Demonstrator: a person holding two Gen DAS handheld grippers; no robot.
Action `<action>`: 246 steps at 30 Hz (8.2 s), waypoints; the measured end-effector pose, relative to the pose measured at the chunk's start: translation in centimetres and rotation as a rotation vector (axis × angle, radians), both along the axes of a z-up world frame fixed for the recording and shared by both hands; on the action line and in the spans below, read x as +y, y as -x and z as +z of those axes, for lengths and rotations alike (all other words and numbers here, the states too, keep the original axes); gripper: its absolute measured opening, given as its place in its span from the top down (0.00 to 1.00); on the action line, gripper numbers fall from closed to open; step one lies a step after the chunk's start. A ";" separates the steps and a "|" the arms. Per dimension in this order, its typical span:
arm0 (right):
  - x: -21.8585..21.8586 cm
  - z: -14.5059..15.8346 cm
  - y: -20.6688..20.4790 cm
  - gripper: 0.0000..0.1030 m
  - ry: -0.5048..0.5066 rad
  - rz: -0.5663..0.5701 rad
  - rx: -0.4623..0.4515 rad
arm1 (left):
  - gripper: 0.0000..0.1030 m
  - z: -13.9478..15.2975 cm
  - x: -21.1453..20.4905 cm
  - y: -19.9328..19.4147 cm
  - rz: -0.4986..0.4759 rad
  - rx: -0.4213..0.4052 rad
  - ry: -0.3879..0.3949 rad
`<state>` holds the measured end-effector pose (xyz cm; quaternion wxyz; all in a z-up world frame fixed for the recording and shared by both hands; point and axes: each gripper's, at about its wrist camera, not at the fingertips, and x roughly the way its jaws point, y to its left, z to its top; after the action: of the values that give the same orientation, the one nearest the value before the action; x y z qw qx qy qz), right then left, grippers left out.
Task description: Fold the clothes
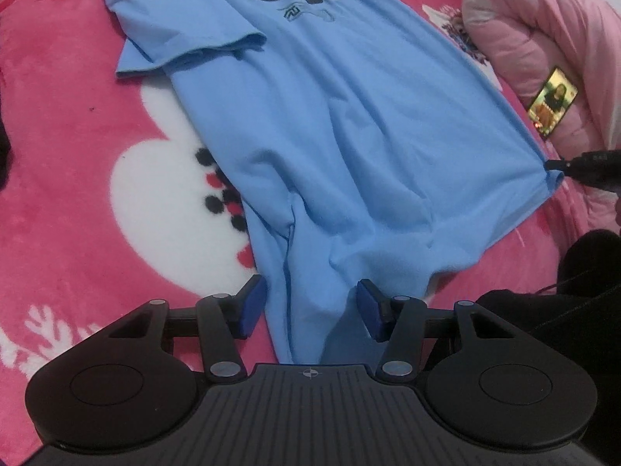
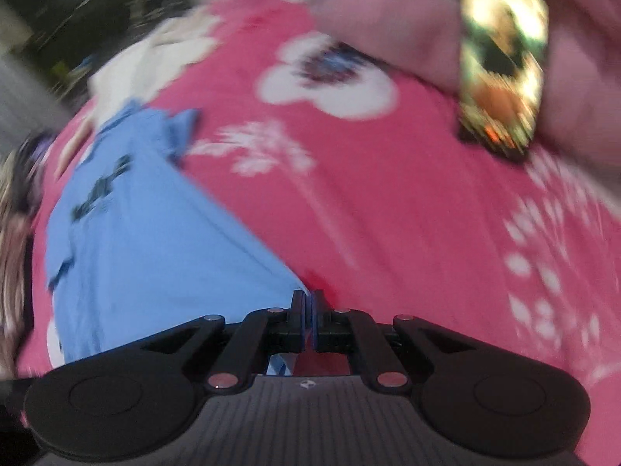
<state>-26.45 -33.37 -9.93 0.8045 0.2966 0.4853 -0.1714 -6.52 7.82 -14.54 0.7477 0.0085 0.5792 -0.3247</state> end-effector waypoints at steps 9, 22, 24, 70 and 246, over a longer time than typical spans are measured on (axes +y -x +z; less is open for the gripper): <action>-3.1 -1.2 0.5 0.95 0.124 -0.117 0.179 | 0.50 0.3 0.0 0.3 -0.025 0.013 -0.018; 2.9 3.1 -1.4 0.81 0.156 0.099 -0.058 | 0.51 -0.4 3.8 1.3 0.104 0.105 0.052; 3.4 2.8 -1.9 0.81 0.141 0.114 -0.060 | 0.60 -0.8 4.2 1.1 0.147 0.119 0.063; -2.7 -3.6 -2.3 0.52 -0.306 0.091 0.145 | 0.77 -0.6 8.6 3.0 0.325 0.154 0.076; -15.4 -2.4 -43.0 0.58 0.255 0.103 -0.272 | 0.70 -2.3 -22.8 -34.3 0.227 -0.445 0.168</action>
<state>16.51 -48.81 -12.32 0.9013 0.1875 0.3612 -0.1485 27.76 -14.95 -16.81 0.8863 -0.0475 0.3689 -0.2758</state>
